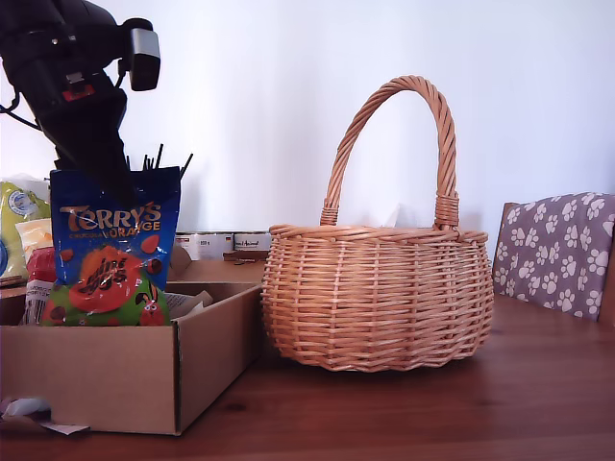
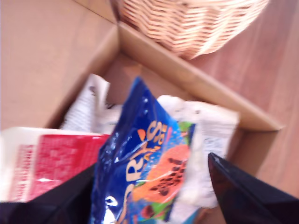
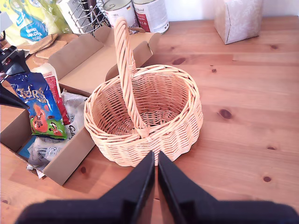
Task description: Move the bags of Easter eggs from the cardboard box on the left into the woven basket on the right side.
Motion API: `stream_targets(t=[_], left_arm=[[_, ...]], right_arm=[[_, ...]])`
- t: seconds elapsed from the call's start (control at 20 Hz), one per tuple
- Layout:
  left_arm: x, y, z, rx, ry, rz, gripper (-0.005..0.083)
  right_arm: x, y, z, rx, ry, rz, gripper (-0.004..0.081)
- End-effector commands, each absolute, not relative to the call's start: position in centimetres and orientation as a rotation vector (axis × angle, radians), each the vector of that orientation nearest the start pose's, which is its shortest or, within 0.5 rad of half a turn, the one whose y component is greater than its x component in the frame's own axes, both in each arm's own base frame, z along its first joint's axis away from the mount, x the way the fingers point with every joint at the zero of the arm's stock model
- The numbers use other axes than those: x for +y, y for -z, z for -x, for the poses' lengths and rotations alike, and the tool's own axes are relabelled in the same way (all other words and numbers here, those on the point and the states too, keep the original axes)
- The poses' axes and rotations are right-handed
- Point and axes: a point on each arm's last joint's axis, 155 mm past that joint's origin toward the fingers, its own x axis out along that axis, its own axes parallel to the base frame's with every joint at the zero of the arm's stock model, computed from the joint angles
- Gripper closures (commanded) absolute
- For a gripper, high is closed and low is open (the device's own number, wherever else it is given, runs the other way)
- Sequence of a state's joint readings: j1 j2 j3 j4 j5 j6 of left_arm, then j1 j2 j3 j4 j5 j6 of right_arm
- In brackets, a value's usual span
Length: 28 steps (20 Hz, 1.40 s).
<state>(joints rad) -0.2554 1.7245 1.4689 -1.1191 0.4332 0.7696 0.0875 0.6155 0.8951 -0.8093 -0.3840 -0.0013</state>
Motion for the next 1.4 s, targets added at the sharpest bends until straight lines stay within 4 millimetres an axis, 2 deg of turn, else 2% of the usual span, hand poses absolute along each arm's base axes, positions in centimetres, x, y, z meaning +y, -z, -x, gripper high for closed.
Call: stream_targets(t=[0.0, 0.15, 0.35, 0.45, 0.6, 0.65, 0.85, 1.0, 1.1, 1.2, 1.35], left_arm=[[-16.5, -10.0, -31.7, 1.206, 1.091, -0.447, 0.019], [-16.8, -8.2, -31.5, 1.258, 1.107, -0.449, 0.0193], [-16.6, -6.6, -31.3, 1.309, 1.106, -0.465, 0.0257], [-16.6, -6.5, -31.5, 1.302, 1.102, -0.473, 0.0373], [-16.6, -6.5, -31.4, 1.308, 1.103, -0.474, 0.0677], [-16.5, -6.5, -31.3, 1.313, 1.103, -0.473, 0.0723], [-16.5, -7.1, -30.9, 1.323, 1.105, -0.462, 0.0732], [-16.8, -8.7, -30.2, 1.329, 1.099, -0.447, 0.0736], [-17.1, -10.6, -30.2, 1.263, 1.1, -0.455, 0.0736], [-18.6, -13.6, -30.0, 1.163, 1.111, -0.402, 0.0736], [-21.8, -18.6, -29.0, 1.035, 1.163, -0.226, 0.0736]], right_arm=[[9.0, -26.4, -22.2, 0.517, -0.469, -0.068, 0.0783], [9.0, -26.4, -22.2, 0.517, -0.469, -0.068, 0.0783], [9.0, -26.3, -22.2, 0.517, -0.469, -0.069, 0.0783], [9.0, -26.4, -22.2, 0.517, -0.469, -0.068, 0.0783], [9.0, -26.4, -22.2, 0.517, -0.469, -0.068, 0.0783], [9.0, -26.4, -22.2, 0.517, -0.469, -0.068, 0.0783], [9.0, -26.4, -22.2, 0.517, -0.469, -0.069, 0.0783], [9.0, -26.3, -22.1, 0.517, -0.471, -0.068, 0.0783], [9.0, -26.3, -22.1, 0.517, -0.471, -0.068, 0.0783], [9.2, -26.3, -22.1, 0.518, -0.477, -0.067, 0.0783], [9.9, -26.2, -21.6, 0.523, -0.522, -0.039, 0.0783]])
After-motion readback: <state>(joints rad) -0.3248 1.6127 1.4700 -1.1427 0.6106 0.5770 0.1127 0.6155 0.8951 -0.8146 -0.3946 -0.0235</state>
